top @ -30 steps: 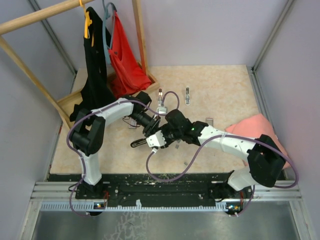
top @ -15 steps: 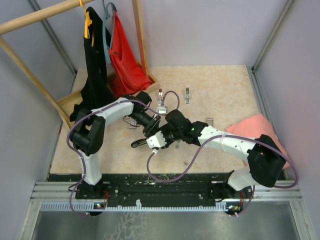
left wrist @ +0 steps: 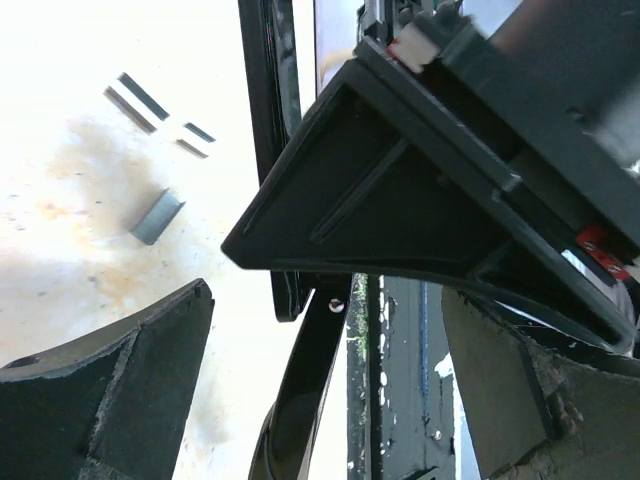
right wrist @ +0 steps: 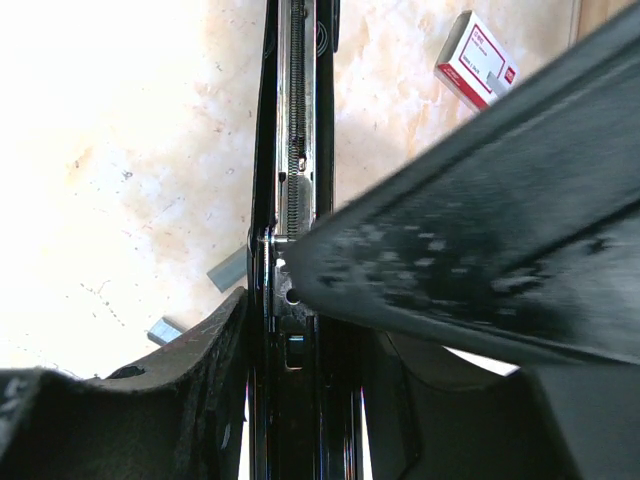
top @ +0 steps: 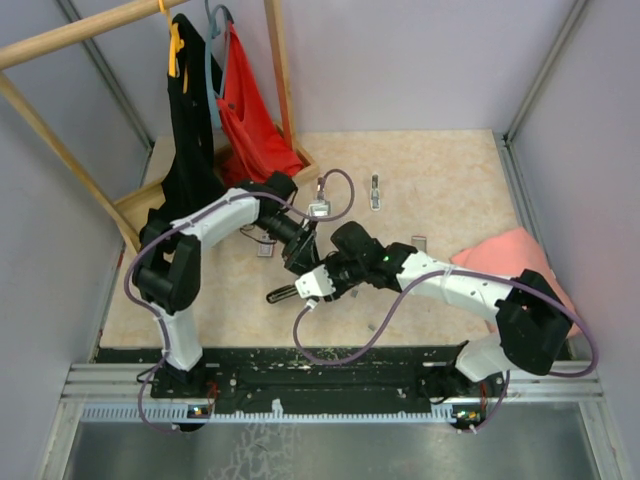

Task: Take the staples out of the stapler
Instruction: Unload the staple at the center of the board, then place the stapler at the center of the board.

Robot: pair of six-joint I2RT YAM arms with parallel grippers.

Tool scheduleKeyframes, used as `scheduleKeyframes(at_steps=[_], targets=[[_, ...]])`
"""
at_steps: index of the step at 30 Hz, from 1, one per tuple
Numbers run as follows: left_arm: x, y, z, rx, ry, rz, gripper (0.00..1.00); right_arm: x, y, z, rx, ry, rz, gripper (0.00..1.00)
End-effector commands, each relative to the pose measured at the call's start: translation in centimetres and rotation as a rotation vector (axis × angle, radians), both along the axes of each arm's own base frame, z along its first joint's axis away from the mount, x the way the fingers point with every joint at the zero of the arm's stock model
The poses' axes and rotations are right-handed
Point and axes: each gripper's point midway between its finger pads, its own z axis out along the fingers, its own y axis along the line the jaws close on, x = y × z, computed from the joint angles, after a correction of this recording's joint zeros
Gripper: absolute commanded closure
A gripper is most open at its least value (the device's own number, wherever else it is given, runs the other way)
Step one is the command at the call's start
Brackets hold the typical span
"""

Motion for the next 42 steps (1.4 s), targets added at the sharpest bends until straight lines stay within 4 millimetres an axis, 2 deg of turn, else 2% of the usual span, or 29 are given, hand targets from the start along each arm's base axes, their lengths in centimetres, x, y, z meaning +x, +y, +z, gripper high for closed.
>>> scheduleKeyframes(at_steps=[1, 4, 10, 16, 19, 25, 29, 33, 42], targets=[[2.5, 0.9, 5.4, -0.064, -0.182, 0.060, 0.00, 1.0, 1.7, 6.1, 0.198, -0.072, -0.008, 1.00], [4.4, 2.2, 7.6, -0.065, -0.280, 0.141, 0.00, 1.7, 1.0, 7.0, 0.254, -0.053, -0.050, 1.00], [7.6, 4.7, 10.9, -0.034, -0.483, 0.338, 0.00, 3.5, -0.6, 8.8, 0.352, -0.019, -0.167, 1.00], [9.3, 7.2, 13.9, -0.039, -0.710, 0.555, 0.00, 5.7, -2.7, 10.6, 0.447, 0.000, -0.325, 1.00], [9.0, 8.6, 14.6, -0.042, -0.803, 0.632, 0.00, 7.2, -4.2, 11.2, 0.482, -0.010, -0.439, 1.00], [7.1, 10.3, 14.3, -0.045, -0.868, 0.687, 0.00, 10.8, -7.3, 13.3, 0.632, 0.008, -0.675, 1.00], [6.8, 10.9, 12.7, -0.011, -0.853, 0.698, 0.00, 13.3, -9.9, 14.5, 0.738, 0.020, -0.849, 1.00], [6.7, 11.7, 11.0, 0.026, -0.864, 0.714, 0.00, 15.6, -13.0, 15.2, 0.818, -0.005, -1.040, 1.00], [6.4, 12.8, 9.8, 0.037, -0.910, 0.758, 0.00, 19.0, -19.5, 15.6, 0.933, -0.068, -1.347, 1.00]])
